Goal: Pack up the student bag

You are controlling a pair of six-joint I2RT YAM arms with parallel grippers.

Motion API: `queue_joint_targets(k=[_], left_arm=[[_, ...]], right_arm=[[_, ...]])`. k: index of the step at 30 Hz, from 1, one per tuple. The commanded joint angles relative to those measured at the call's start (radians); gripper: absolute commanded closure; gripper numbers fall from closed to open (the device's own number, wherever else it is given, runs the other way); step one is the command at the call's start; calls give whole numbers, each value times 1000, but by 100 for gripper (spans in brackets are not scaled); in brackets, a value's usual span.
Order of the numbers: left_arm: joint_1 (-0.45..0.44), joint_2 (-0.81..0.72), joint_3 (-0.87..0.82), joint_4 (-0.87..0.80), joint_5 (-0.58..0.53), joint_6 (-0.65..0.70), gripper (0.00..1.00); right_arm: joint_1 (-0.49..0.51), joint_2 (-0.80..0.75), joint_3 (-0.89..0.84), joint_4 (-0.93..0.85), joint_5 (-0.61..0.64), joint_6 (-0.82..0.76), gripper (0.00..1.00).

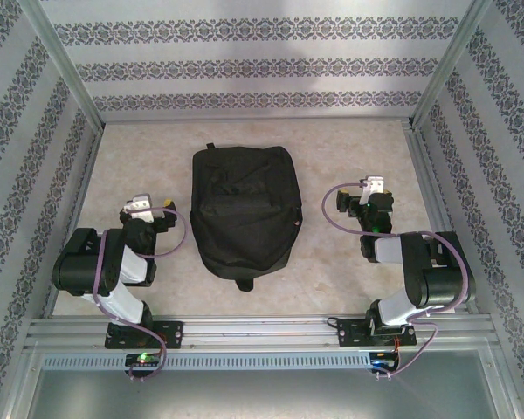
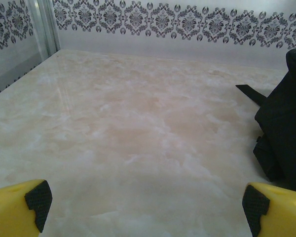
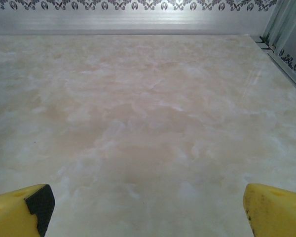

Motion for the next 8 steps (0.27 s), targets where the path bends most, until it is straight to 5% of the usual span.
queue_joint_targets(k=[1,8], left_arm=[[3,8,-5,62,-5,-13,0],[3,1,-12,63,1,-11,0]], right_arm=[[11,-15,11,11,-8,-6,2],[10,-14,12,10,-8,-6,2]])
